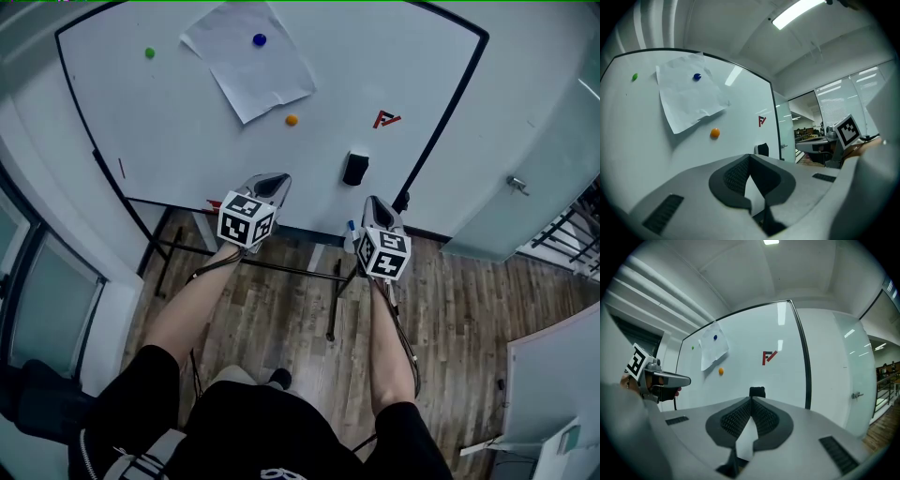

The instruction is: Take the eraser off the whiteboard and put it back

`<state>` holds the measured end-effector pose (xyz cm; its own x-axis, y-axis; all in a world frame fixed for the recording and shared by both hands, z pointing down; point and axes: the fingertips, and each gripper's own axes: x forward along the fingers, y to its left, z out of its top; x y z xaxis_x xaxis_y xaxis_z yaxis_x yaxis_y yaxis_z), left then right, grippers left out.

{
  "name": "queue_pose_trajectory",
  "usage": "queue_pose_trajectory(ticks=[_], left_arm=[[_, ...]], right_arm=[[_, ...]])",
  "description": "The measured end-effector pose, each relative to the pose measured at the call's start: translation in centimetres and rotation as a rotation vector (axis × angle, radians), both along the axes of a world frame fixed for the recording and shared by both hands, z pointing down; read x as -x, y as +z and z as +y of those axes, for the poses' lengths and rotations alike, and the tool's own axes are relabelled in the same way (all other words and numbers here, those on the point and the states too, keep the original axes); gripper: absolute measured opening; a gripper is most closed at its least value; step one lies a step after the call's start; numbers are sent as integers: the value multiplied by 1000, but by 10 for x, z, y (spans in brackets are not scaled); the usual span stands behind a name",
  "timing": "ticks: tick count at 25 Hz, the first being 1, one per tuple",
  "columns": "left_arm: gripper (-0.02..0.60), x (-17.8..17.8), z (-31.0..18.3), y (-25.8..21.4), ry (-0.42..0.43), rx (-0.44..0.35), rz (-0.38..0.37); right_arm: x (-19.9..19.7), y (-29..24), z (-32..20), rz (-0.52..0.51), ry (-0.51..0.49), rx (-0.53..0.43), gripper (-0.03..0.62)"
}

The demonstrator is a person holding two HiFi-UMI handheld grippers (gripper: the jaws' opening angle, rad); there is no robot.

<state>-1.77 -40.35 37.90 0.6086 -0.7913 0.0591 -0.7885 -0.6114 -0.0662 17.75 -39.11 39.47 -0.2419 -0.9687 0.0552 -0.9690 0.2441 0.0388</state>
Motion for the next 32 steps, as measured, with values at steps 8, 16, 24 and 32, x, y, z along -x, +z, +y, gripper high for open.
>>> queue_pose_trajectory(ticks=[8, 16, 24, 32], left_arm=[[9, -2, -29, 8, 26, 3, 2], [9, 2, -62, 15, 101, 10, -1], [9, 1, -90, 24, 182, 24, -21], [9, 7, -113, 32, 212, 29, -29]], right_arm=[[8, 7, -28, -3, -8, -4, 29], [22, 19, -68, 12, 35, 39, 247], [19, 33, -106, 9, 137, 89, 272], [21, 47, -139, -8, 196, 113, 278]])
